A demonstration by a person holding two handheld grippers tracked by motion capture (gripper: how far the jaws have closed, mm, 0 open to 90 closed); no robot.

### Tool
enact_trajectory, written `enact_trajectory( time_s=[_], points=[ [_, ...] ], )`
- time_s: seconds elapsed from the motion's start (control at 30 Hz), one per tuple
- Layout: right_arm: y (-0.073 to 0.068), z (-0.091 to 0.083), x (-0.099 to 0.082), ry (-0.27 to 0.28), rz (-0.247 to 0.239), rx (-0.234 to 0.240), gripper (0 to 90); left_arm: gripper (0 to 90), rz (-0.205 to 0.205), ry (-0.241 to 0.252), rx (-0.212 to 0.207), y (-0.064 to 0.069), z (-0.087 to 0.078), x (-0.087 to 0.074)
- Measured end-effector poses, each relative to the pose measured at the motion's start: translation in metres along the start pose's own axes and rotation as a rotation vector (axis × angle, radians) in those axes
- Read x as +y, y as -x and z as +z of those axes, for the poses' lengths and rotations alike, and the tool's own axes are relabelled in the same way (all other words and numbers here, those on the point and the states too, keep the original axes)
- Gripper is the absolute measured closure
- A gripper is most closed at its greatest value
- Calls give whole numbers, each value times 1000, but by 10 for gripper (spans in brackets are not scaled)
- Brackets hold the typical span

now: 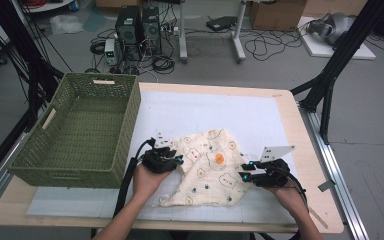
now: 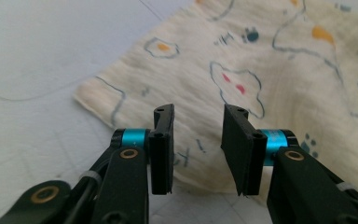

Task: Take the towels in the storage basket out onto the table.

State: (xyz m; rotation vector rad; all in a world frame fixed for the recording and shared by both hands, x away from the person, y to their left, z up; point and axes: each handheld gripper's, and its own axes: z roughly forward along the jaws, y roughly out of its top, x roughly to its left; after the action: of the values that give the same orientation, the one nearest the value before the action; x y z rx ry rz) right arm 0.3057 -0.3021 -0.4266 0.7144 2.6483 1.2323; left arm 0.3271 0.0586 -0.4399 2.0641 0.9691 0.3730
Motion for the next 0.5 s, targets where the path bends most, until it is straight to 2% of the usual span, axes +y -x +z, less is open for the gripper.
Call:
enact_trajectory(
  time_s=[0.07,0.1,0.13,0.17,0.2,0.27,0.4,0.43,0.47,0.5],
  points=[
    [-1,3,-1,-12,-9,-1,627,680,40,-33,19,2,6,-2],
    [-1,4,-1,-15,-10,5,625,723,56,-24,24,3,6,-2],
    [-2,5,-1,-18,-12,6,623,824,62,-21,19,3,6,-1],
    [-2,6,0,-24,-18,10,623,879,72,-29,25,3,7,-1],
    [-3,7,0,-23,-17,10,623,889,76,-30,39,3,7,0],
    [-3,7,1,-18,-21,16,623,894,92,-21,102,0,5,2],
    [-6,7,1,-21,-29,31,623,895,7,47,235,-19,-4,10],
    [-7,7,1,-22,-30,31,623,893,-40,81,259,-24,-8,13],
    [-8,7,2,-23,-35,39,623,880,-61,116,269,-26,-10,14],
    [-9,8,2,-20,-39,43,623,805,-61,133,252,-26,-13,15]
  ],
)
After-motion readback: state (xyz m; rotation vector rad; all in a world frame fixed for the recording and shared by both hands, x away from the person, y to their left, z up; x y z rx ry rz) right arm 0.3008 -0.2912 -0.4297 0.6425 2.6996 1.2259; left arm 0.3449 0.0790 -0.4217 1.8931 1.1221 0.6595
